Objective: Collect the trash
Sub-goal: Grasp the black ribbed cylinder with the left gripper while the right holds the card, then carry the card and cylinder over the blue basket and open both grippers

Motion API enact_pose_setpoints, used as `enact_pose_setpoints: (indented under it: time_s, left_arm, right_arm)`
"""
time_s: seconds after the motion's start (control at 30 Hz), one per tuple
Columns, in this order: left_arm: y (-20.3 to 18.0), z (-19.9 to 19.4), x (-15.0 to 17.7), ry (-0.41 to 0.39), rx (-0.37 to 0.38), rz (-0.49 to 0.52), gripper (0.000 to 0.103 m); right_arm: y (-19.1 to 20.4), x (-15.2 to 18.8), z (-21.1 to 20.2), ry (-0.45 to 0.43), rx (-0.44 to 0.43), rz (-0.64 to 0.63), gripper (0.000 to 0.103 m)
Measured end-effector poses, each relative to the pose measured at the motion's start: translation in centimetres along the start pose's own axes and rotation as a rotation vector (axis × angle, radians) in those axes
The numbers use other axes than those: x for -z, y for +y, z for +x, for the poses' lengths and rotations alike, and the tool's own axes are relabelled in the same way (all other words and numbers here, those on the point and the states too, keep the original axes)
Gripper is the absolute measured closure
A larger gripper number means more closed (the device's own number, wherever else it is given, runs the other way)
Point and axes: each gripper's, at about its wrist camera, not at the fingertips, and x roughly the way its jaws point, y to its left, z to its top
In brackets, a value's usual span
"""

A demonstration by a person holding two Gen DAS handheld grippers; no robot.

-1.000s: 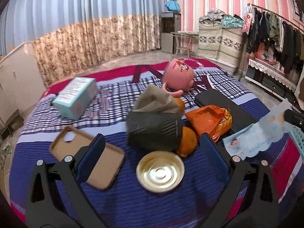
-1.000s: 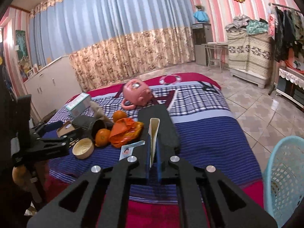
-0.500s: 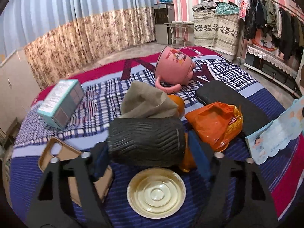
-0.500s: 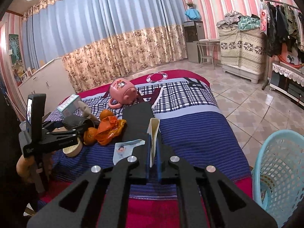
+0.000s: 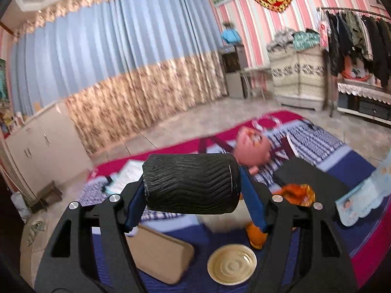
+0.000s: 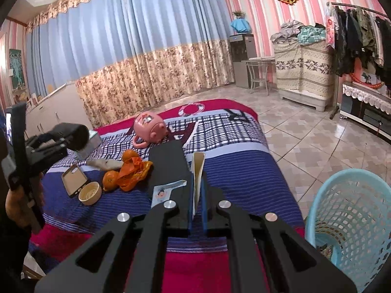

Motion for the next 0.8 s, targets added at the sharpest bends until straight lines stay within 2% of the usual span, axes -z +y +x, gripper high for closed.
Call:
enact_pose_setpoints:
  time_s: [0.1, 0.3, 0.5, 0.8]
  left_arm:
    - [0.0, -0.5, -0.9, -0.001, -0.003, -0.013, 0.035]
    - [-1.2, -2.0, -1.6, 0.007, 0.101, -0.048, 0.035]
    - [-4.9, -3.1, -2.1, 0.007, 0.201, -0.023, 0.035]
    - [-12.9, -4.0, -2.6, 0.025, 0.363, 0.002, 0.035]
  right_arm:
    - [-0.9, -0.1, -0.8, -0.016, 0.009, 0.015, 0.097]
    - [-3.4, -0.3, -2.8, -0.065, 0.026, 0.063, 0.098]
    - [-6.0, -0.4, -4.6, -0.102, 0.074, 0.1, 0.098]
    - [-12.3, -0.3, -8.0, -0.163, 0.236, 0.194, 0.098]
